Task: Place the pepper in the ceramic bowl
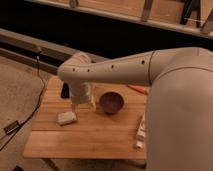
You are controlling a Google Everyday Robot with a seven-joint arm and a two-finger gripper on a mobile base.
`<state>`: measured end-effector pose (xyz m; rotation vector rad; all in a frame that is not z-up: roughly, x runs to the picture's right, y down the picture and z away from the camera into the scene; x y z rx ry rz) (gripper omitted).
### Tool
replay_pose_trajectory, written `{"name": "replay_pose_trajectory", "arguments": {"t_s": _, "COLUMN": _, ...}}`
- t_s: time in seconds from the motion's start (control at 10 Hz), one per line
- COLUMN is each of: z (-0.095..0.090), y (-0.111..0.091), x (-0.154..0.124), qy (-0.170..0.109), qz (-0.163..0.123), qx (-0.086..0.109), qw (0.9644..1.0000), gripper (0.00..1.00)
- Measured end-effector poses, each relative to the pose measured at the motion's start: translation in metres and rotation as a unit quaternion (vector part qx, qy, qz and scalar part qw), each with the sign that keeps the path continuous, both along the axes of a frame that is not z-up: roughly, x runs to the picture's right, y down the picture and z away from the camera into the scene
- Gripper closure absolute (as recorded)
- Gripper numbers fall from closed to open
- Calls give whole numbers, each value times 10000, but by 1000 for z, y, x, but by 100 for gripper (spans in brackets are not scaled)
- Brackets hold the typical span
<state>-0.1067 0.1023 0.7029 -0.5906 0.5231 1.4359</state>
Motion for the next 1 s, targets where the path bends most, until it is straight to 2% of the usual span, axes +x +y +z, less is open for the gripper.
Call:
{"name": "replay_pose_trajectory", "arguments": {"t_s": 0.5, "z": 2, "y": -5, "x": 2, "qy": 10, "qz": 63, "qx": 22, "qw": 10000, "gripper": 35}}
{"name": "replay_pose_trajectory", "arguments": {"t_s": 1.0, "z": 33, "y": -56, "x": 43, "qy": 206, "qz": 415, "qx": 224, "qw": 9987, "gripper": 35}}
